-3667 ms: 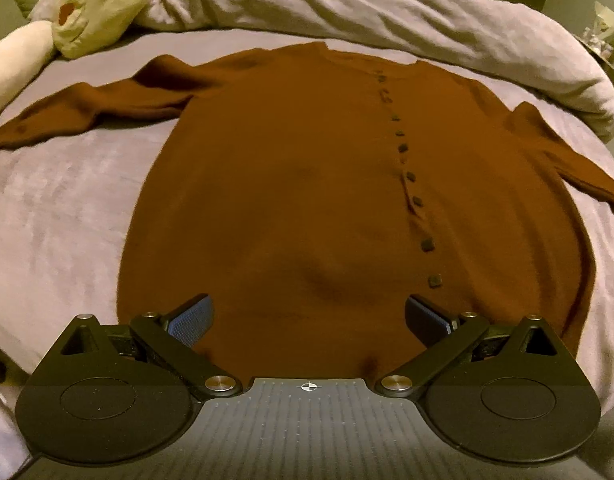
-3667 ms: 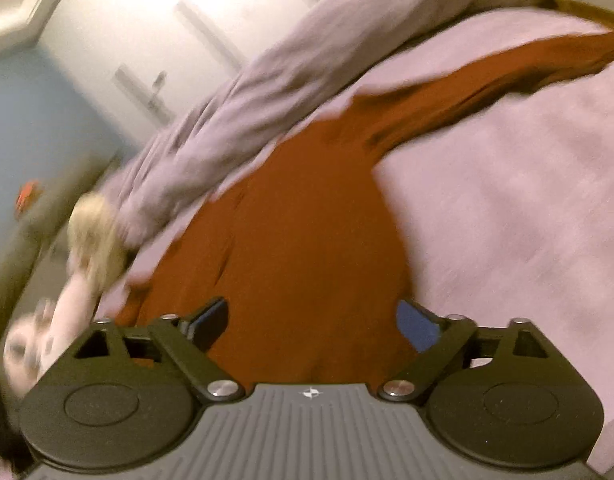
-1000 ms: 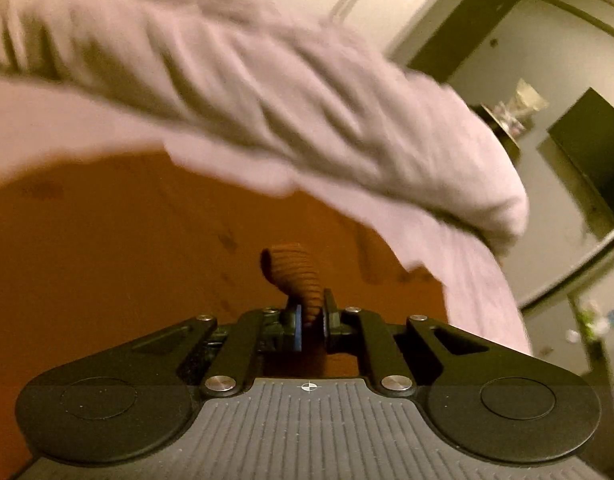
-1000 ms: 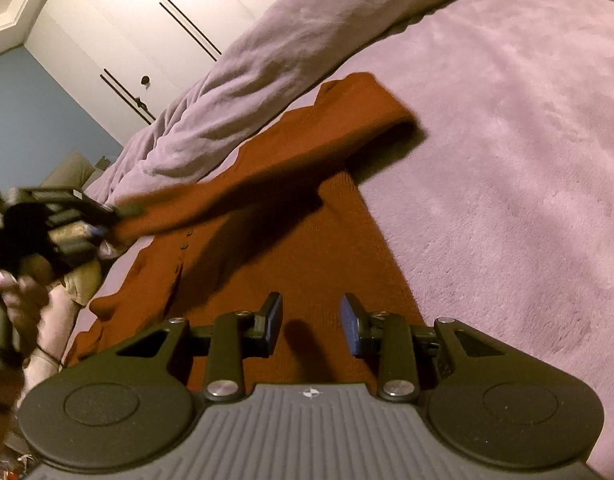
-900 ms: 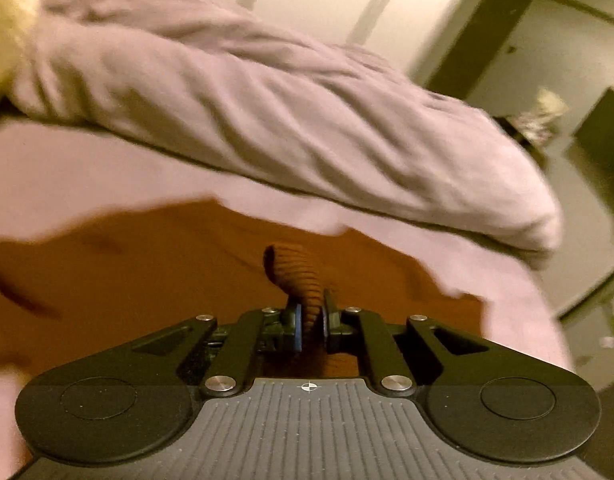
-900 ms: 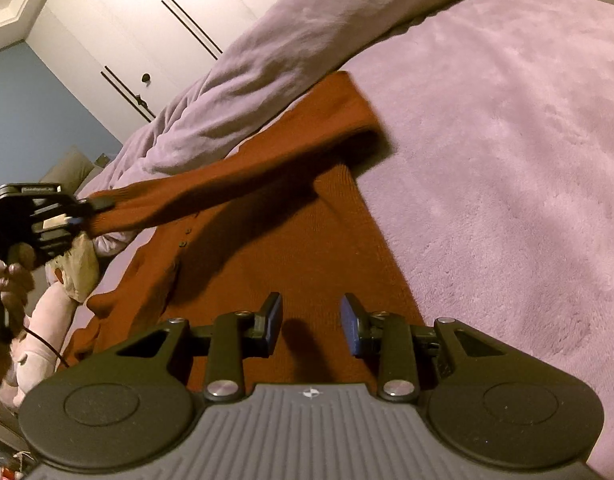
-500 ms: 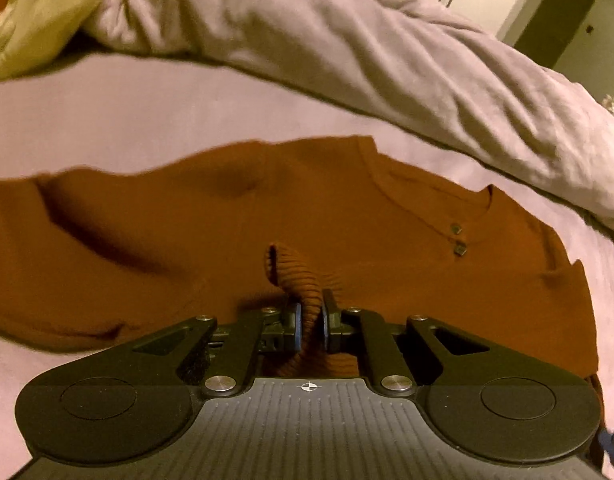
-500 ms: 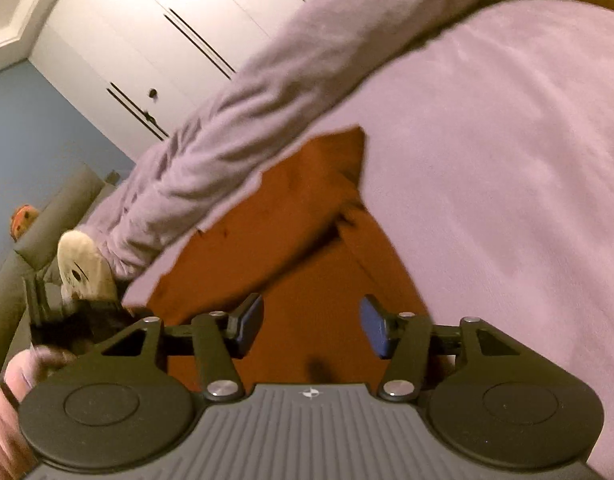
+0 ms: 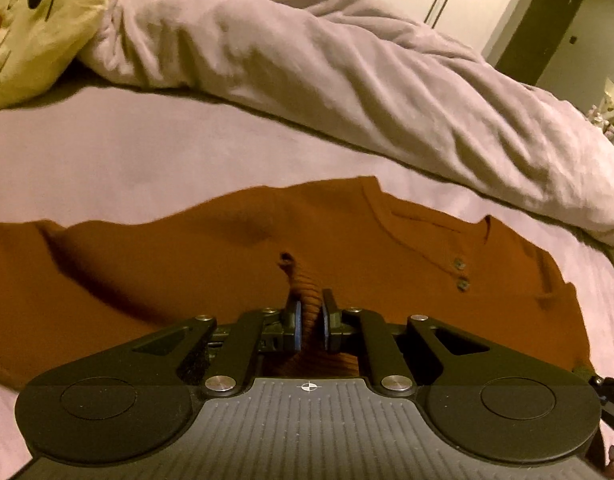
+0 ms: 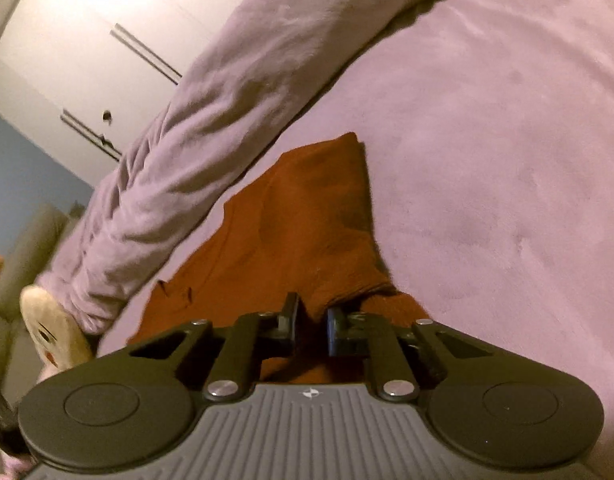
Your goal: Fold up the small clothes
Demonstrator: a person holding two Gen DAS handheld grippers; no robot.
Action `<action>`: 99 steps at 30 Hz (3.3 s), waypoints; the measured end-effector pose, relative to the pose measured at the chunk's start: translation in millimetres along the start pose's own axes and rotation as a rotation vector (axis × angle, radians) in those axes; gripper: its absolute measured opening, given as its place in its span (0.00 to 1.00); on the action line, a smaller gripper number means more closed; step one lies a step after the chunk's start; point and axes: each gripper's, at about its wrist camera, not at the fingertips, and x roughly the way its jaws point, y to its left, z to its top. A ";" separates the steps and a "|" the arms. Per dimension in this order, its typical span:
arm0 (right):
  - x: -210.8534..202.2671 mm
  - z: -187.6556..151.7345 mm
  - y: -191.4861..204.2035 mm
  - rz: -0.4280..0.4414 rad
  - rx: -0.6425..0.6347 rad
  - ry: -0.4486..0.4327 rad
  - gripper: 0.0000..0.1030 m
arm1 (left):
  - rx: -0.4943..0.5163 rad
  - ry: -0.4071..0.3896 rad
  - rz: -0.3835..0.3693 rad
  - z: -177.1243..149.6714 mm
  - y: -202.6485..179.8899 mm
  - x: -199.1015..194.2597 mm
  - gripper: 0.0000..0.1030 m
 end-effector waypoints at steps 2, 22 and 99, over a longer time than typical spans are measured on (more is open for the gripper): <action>-0.6 -3.4 3.0 -0.026 -0.052 -0.007 0.11 | 0.000 0.019 0.030 -1.7 5.3 7.6 0.12; -27.8 -17.6 13.9 -0.058 -0.186 -0.020 0.23 | -0.116 0.008 -0.028 -10.9 36.1 -11.7 0.42; -77.1 -67.7 84.5 -0.140 -0.389 -0.067 0.51 | -0.161 -0.453 -0.257 16.4 92.6 -136.0 0.07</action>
